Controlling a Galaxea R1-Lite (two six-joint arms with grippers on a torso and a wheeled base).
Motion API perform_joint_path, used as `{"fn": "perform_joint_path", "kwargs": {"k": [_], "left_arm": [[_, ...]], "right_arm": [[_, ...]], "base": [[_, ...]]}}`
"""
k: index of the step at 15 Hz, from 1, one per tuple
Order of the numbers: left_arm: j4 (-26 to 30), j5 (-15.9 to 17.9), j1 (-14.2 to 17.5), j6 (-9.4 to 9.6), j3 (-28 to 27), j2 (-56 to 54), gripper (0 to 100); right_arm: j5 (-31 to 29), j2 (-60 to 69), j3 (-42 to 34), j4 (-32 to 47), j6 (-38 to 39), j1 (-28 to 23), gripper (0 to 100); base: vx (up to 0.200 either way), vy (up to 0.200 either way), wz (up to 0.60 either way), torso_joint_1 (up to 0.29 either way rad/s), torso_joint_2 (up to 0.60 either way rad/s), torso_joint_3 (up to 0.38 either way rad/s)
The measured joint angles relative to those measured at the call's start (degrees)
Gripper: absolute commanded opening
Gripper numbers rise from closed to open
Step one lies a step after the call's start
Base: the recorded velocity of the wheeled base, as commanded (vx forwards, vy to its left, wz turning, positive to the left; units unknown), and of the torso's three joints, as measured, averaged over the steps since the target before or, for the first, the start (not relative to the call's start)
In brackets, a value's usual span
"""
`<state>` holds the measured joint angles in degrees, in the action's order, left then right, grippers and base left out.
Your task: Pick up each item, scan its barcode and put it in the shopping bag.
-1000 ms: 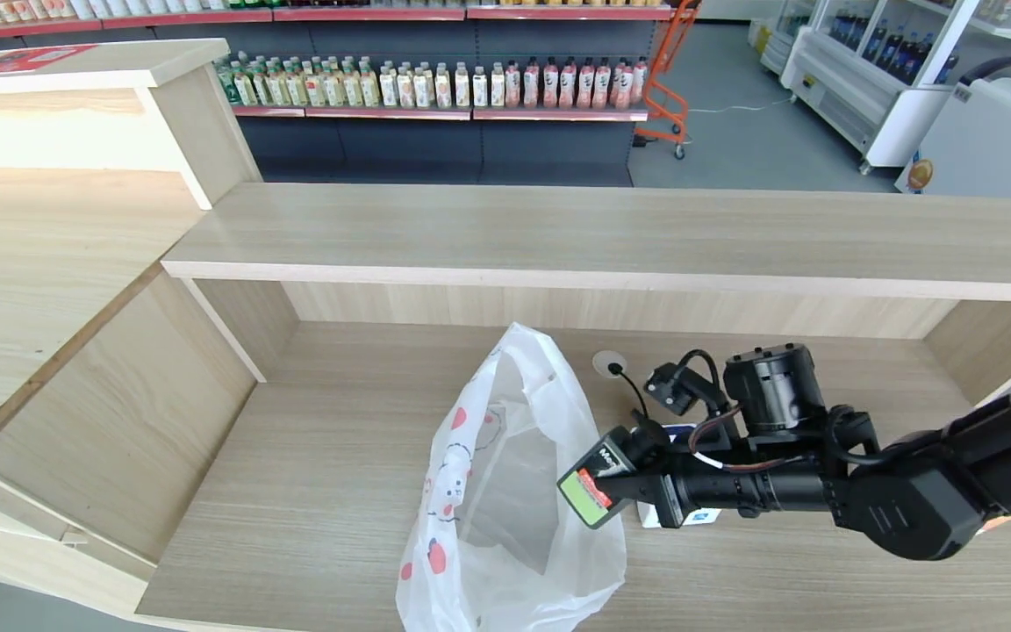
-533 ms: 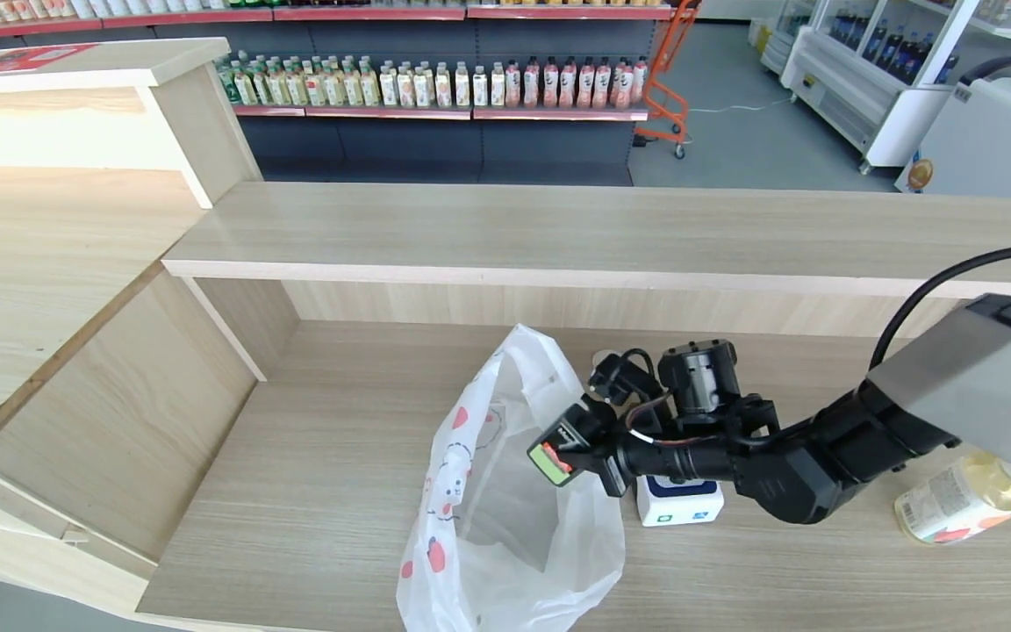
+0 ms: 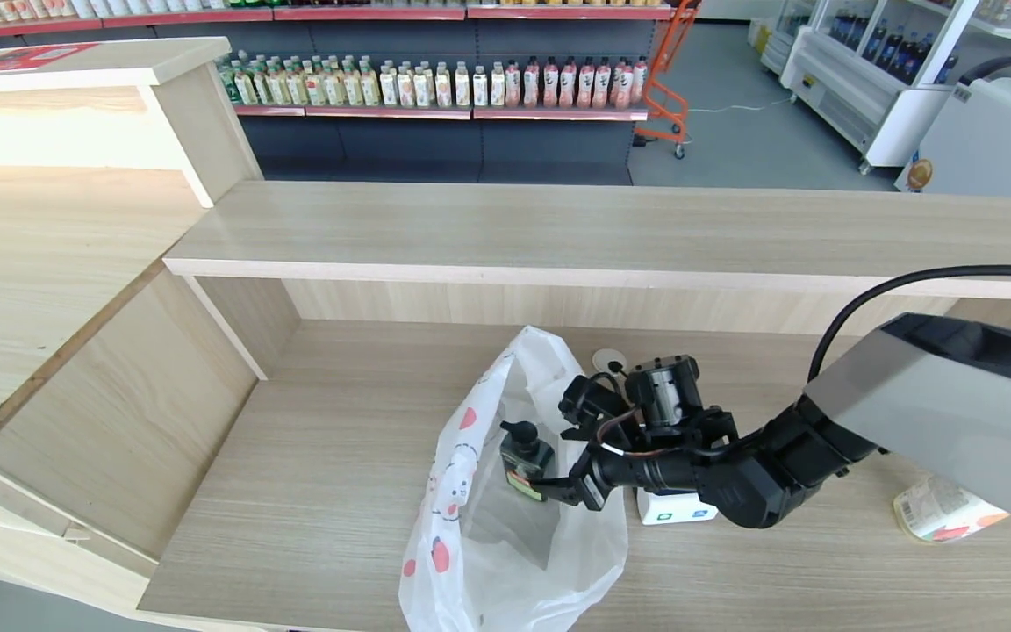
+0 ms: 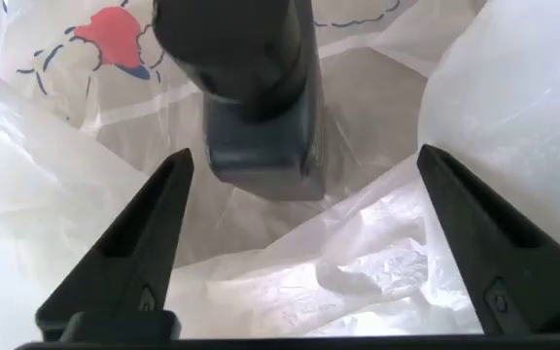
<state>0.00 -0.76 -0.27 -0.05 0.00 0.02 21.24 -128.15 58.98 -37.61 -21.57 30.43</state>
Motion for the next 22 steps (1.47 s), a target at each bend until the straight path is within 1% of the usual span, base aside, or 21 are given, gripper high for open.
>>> {"fn": "perform_joint_path", "kwargs": {"k": [1,5,7,9,10,12,15,17,19,22], "left_arm": [[0.0,0.0,0.0,0.0,0.0,0.0,100],[0.0,0.0,0.0,0.02,0.0,0.0,100],[0.0,0.0,0.0,0.0,0.0,0.0,100],[0.0,0.0,0.0,0.0,0.0,0.0,100],[0.0,0.0,0.0,0.02,0.0,0.0,100],[0.0,0.0,0.0,0.0,0.0,0.0,100],[0.0,0.0,0.0,0.0,0.0,0.0,100],[0.0,0.0,0.0,0.0,0.0,0.0,100],[0.0,0.0,0.0,0.0,0.0,0.0,100],[0.0,0.0,0.0,0.0,0.0,0.0,100]], "right_arm": [[0.0,0.1,0.0,0.0,1.5,0.0,100],[0.6,3.9,-0.3,0.3,18.5,-0.1,100],[1.5,7.6,-1.6,0.5,25.8,-0.2,100],[1.6,12.0,-4.3,1.7,30.8,-0.3,100],[1.6,14.7,-6.1,3.6,31.7,-0.7,100],[1.7,20.7,-10.9,6.2,32.7,-3.1,100],[0.4,30.1,-16.9,6.8,32.9,-7.9,100],[-4.4,37.8,-19.9,7.7,32.3,-10.7,100],[-10.3,46.9,-24.1,10.6,31.2,-13.3,100],[-16.8,65.0,-35.1,15.4,29.6,-16.4,100]], "base": [[0.0,0.0,0.0,0.0,0.0,0.0],[0.0,0.0,0.0,0.0,0.0,0.0],[0.0,0.0,0.0,0.0,0.0,0.0],[0.0,0.0,0.0,0.0,0.0,0.0],[0.0,0.0,0.0,0.0,0.0,0.0],[0.0,0.0,0.0,0.0,0.0,0.0],[0.0,0.0,0.0,0.0,0.0,0.0],[0.0,0.0,0.0,0.0,0.0,0.0],[0.0,0.0,0.0,0.0,0.0,0.0],[0.0,0.0,0.0,0.0,0.0,0.0]]}}
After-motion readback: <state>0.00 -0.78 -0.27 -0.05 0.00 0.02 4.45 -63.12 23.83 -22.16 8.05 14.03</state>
